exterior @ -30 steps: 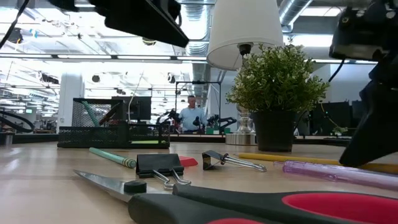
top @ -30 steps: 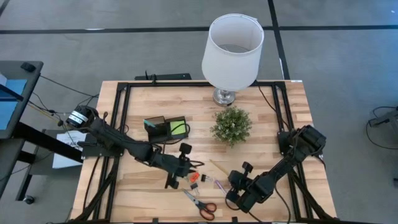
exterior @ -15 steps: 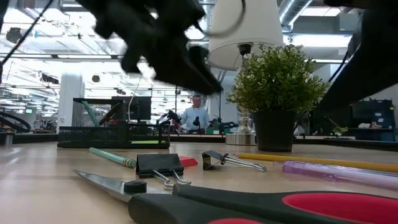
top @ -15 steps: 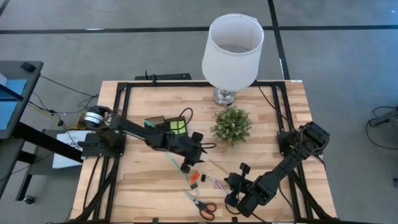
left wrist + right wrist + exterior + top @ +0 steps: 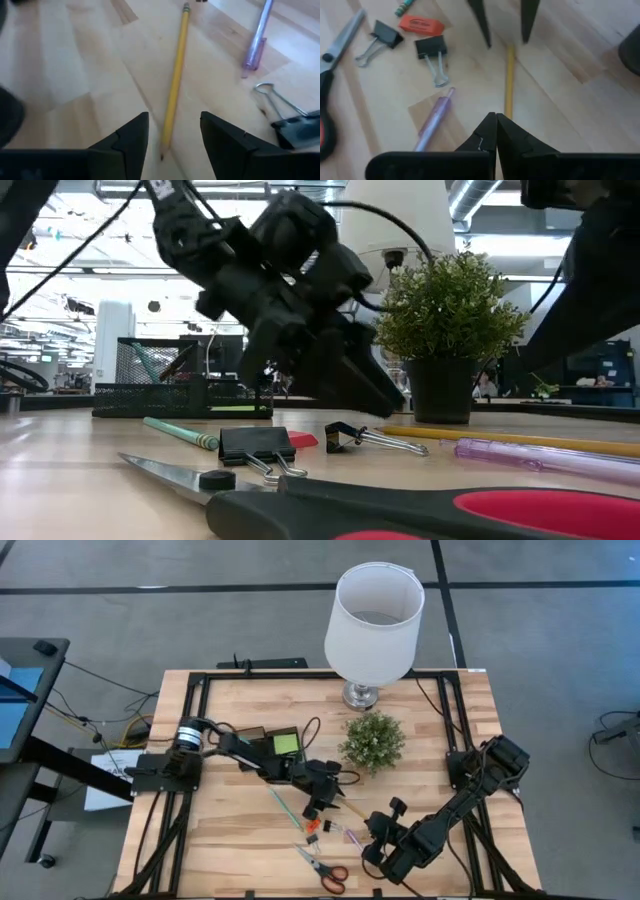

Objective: Pick and place office supplies into organizer
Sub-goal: Put the yellow pencil into the black desk organizer

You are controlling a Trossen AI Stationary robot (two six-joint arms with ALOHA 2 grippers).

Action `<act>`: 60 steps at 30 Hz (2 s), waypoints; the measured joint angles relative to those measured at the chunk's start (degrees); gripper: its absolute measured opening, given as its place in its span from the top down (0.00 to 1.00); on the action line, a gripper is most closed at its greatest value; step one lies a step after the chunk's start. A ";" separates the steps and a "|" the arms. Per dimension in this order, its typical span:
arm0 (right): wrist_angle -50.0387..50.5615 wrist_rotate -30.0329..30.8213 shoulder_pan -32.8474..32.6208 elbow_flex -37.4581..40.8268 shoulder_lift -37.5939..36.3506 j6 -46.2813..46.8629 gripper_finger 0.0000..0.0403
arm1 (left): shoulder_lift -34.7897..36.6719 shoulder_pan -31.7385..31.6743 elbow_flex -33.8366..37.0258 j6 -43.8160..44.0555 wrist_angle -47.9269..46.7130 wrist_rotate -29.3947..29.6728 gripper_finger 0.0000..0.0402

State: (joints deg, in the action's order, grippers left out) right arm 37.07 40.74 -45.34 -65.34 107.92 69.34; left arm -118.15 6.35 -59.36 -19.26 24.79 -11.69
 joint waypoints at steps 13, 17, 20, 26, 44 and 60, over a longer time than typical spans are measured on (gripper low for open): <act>0.43 -0.37 -1.66 0.00 -0.02 2.71 1.00 | -11.20 -0.35 -7.03 7.59 0.49 -2.61 0.63; 0.46 -0.36 -2.90 0.00 -0.02 3.15 1.00 | -11.21 -0.24 -6.82 5.99 -0.28 -2.53 0.77; 0.68 -0.37 -3.61 0.00 -0.02 4.75 1.00 | -11.21 -0.24 -6.84 5.77 -0.34 -3.48 0.93; 0.71 -0.32 -5.20 0.00 -0.04 7.19 1.00 | -10.33 0.28 -6.82 11.37 -0.37 -1.15 0.98; 0.40 9.60 -7.23 -5.84 -0.04 -4.10 1.00 | 25.16 11.42 -6.18 28.51 -54.53 31.43 1.00; 0.43 10.24 -2.91 -5.84 -0.04 -11.21 1.00 | 44.22 9.28 -5.89 62.33 -114.87 45.02 1.00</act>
State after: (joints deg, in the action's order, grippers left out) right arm 37.50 50.98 -48.25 -71.18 107.87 58.13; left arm -73.94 15.63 -65.25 43.08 -90.07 33.34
